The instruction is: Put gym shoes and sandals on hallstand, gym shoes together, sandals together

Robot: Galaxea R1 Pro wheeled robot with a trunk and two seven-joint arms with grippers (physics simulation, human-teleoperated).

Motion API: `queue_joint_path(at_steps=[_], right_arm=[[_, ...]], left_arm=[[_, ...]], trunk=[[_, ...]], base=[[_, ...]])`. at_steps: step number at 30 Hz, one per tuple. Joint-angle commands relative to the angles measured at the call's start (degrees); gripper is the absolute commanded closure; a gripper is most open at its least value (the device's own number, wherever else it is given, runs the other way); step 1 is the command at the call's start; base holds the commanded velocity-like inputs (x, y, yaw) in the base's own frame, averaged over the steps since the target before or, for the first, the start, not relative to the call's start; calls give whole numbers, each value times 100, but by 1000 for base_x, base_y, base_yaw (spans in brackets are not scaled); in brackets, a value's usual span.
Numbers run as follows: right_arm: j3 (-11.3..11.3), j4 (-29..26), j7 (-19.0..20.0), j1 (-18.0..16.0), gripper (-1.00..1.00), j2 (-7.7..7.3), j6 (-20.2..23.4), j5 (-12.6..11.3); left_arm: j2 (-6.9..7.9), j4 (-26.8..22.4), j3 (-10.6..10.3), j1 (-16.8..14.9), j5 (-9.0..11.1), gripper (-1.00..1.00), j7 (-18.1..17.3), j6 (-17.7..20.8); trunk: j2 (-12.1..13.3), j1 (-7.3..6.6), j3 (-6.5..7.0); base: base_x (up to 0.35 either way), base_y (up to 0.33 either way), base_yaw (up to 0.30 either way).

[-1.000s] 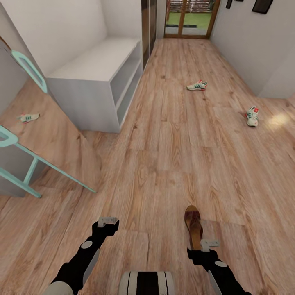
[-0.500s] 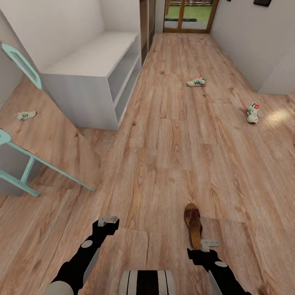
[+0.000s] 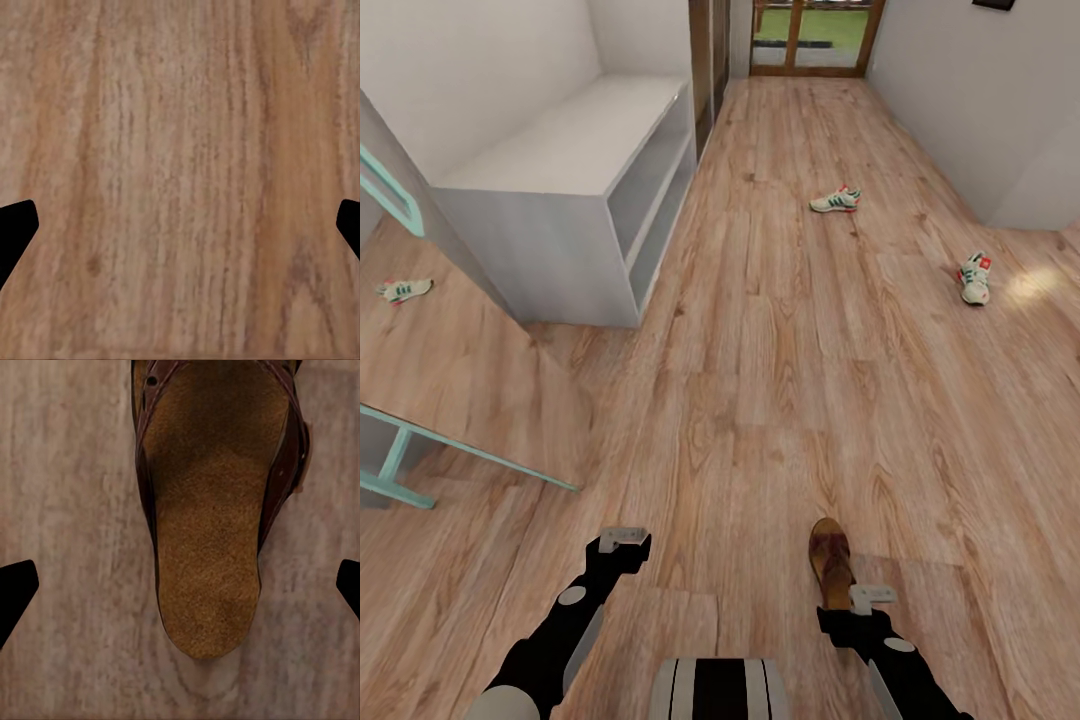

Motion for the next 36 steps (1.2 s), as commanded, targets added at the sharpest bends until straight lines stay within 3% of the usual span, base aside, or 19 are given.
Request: queue_joint_path(at_steps=[1, 23, 36], right_arm=[[-2, -9, -1, 1, -100, 0, 32, -4], [3, -17, -8, 0, -100, -1, 32, -1], [-2, -17, -18, -2, -100, -1, 32, -4]], left_arm=[[-1, 3, 3, -2, -3, -100, -14, -17], [-1, -5, 2, -2, -5, -100, -14, -13], [-2, -22, 2, -2, -1, -100, -14, -11]], trunk=[[-1, -1, -4], [-1, -1, -23], [-1, -1, -120]], base=[[29, 0, -35], [4, 0, -46], [0, 0, 0]])
